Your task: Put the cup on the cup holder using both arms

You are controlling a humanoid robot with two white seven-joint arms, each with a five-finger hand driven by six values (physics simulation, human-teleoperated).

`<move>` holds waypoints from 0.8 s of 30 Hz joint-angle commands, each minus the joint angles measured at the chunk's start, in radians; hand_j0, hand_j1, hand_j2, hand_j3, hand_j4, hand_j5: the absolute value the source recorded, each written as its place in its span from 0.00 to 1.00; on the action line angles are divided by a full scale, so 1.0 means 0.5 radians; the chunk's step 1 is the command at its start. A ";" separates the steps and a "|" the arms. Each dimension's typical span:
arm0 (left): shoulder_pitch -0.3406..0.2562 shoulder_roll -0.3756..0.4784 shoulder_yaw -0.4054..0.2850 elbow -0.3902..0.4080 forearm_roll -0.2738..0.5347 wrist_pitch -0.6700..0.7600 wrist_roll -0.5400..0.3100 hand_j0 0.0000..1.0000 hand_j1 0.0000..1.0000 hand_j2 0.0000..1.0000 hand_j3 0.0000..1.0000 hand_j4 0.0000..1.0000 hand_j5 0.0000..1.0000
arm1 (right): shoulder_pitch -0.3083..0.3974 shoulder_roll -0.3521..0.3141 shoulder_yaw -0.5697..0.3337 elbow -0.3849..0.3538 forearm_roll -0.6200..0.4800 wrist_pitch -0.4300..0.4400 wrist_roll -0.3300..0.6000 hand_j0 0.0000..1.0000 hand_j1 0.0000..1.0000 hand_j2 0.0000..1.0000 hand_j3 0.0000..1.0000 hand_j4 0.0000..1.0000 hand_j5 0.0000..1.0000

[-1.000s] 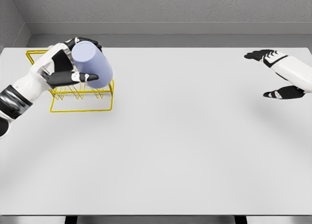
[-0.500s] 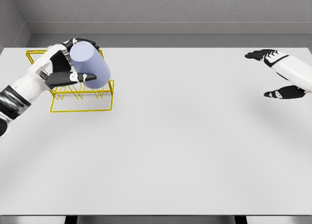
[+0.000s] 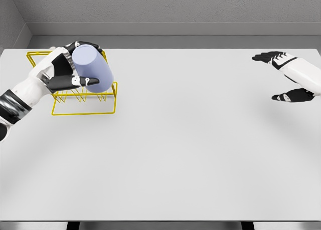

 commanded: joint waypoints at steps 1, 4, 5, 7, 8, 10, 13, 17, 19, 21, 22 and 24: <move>0.000 0.003 0.001 0.004 0.008 0.000 0.000 0.65 0.65 0.65 0.65 0.65 0.65 | 0.000 -0.002 0.000 -0.001 -0.015 0.005 -0.001 1.00 1.00 1.00 1.00 1.00 1.00; 0.000 0.003 0.001 0.007 0.008 0.000 0.000 0.68 0.68 0.68 0.68 0.68 0.68 | 0.000 -0.002 0.000 -0.001 -0.015 0.005 -0.001 1.00 1.00 1.00 1.00 1.00 1.00; 0.000 0.006 0.001 0.007 0.005 0.003 0.000 0.76 0.76 0.76 0.76 0.76 0.76 | 0.000 -0.002 0.000 -0.001 -0.015 0.005 -0.001 1.00 1.00 1.00 1.00 1.00 1.00; 0.000 0.009 0.001 0.007 -0.001 0.003 0.000 0.87 0.87 0.87 0.87 0.87 0.87 | 0.000 -0.002 0.000 -0.001 -0.015 0.005 -0.001 1.00 1.00 1.00 1.00 1.00 1.00; 0.000 0.018 0.001 0.007 -0.007 0.006 -0.003 0.94 0.94 0.94 0.94 0.94 0.94 | 0.000 -0.002 0.000 -0.001 -0.015 0.005 -0.001 1.00 1.00 1.00 1.00 1.00 1.00; -0.003 0.021 0.001 0.007 -0.013 0.006 0.000 1.00 1.00 1.00 1.00 1.00 1.00 | 0.000 0.001 0.000 -0.001 -0.015 0.005 -0.004 1.00 1.00 1.00 1.00 1.00 1.00; -0.003 0.030 0.001 0.007 -0.016 0.003 0.000 1.00 1.00 1.00 1.00 1.00 1.00 | 0.000 0.001 0.000 -0.001 -0.015 0.005 -0.001 1.00 1.00 1.00 1.00 1.00 1.00; -0.009 0.033 0.001 0.007 -0.016 0.003 0.000 1.00 1.00 1.00 1.00 1.00 1.00 | 0.000 0.001 0.000 -0.001 -0.015 0.005 -0.001 1.00 1.00 1.00 1.00 1.00 1.00; -0.009 0.033 0.001 0.007 -0.016 0.003 0.000 1.00 1.00 1.00 1.00 1.00 1.00 | 0.000 0.001 0.000 -0.001 -0.015 0.005 -0.004 1.00 1.00 1.00 1.00 1.00 1.00; -0.009 0.033 -0.002 0.007 -0.019 0.003 0.000 1.00 1.00 1.00 1.00 1.00 1.00 | 0.000 0.001 0.000 -0.001 -0.015 0.005 -0.001 1.00 1.00 1.00 1.00 1.00 1.00; -0.009 0.033 -0.002 0.007 -0.019 0.003 0.000 1.00 1.00 1.00 1.00 1.00 1.00 | 0.000 0.001 0.000 0.002 -0.015 0.005 -0.001 1.00 1.00 1.00 1.00 1.00 1.00; -0.009 0.033 -0.008 0.007 -0.019 0.006 0.000 1.00 1.00 1.00 1.00 1.00 1.00 | 0.000 0.001 0.000 -0.001 -0.015 0.005 -0.001 1.00 1.00 1.00 1.00 1.00 1.00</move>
